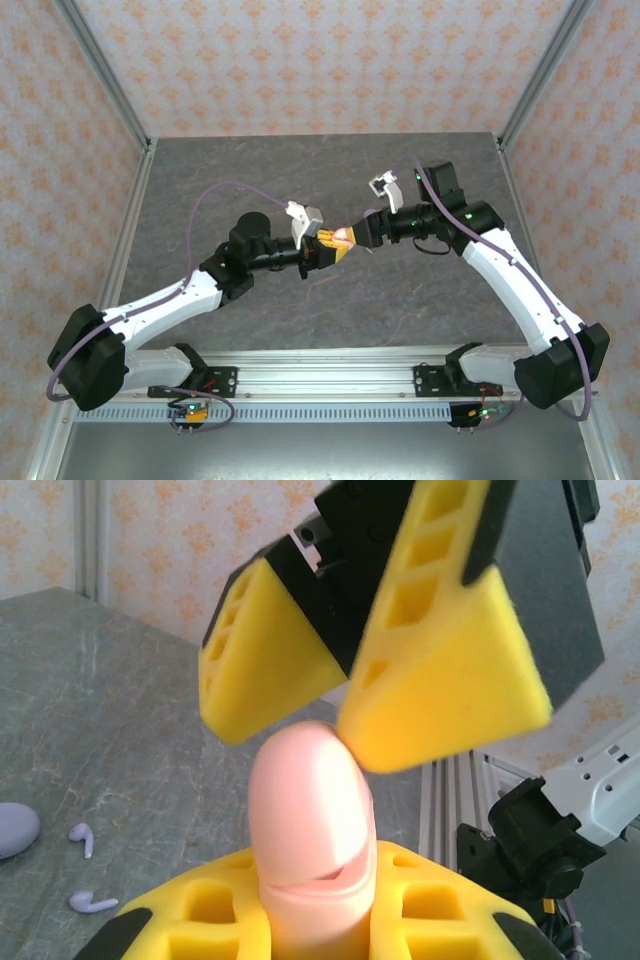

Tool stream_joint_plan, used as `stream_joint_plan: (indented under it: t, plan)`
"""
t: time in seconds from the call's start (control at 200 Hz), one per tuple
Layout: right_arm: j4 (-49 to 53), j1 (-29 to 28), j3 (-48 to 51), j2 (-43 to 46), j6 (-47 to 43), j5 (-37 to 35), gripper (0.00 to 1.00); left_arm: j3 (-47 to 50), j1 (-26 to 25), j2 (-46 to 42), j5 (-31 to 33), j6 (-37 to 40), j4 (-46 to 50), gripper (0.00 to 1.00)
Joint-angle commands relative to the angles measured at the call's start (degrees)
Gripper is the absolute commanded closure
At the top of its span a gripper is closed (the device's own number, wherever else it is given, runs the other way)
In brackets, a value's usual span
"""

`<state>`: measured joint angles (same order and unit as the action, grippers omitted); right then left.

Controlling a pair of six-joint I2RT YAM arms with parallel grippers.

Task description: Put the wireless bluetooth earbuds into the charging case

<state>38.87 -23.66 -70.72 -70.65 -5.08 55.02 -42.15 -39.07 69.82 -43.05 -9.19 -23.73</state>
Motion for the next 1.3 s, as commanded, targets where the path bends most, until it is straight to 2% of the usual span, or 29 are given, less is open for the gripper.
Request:
stream_joint_plan:
  t: [0.0, 0.175, 0.39, 0.511, 0.686, 0.966, 1.181, 1.296]
  plan:
    - [-3.09, -0.13, 0.14, -0.8, 3.01, -6.52, 0.35, -0.38, -1.36, -1.01, -1.35, 2.55, -1.49, 0.97]
    - [-4.51, -0.08, -0.03, -0.46, 5.22, -9.3, 0.34, -0.39, -1.32, -1.05, 0.66, 2.61, 0.04, 0.97]
    - [-8.37, -0.09, 2.29, 2.0, 11.25, -21.8, 0.31, 0.26, -1.36, -0.34, 4.81, 1.73, 2.76, 0.97]
    - [-7.46, -0.11, 2.39, -0.09, 12.66, -24.46, 0.3, 1.51, -1.29, -1.32, 5.28, 1.16, 2.9, 0.97]
    - [-6.32, -0.14, 1.76, -5.79, 13.88, -25.44, 0.3, 3.26, -1.35, -5.9, 8.25, 1.39, 5.96, 0.96]
    - [-7.58, -0.14, -1.77, -19.9, 15.22, -20.14, 0.34, 5.13, -1.25, -12.17, 10.48, 1.82, 11.16, 0.97]
    - [-10.13, -0.27, -5.08, -29.8, 18.68, -19.15, 0.44, 4.89, -1.23, -14.47, 11.21, 2.41, 14.39, 0.96]
    - [-9.13, -1.38, -7.86, -34.27, 18.38, -18.03, 0.53, 4.89, -1.26, -15.24, 11.79, 2.58, 15.45, 0.96]
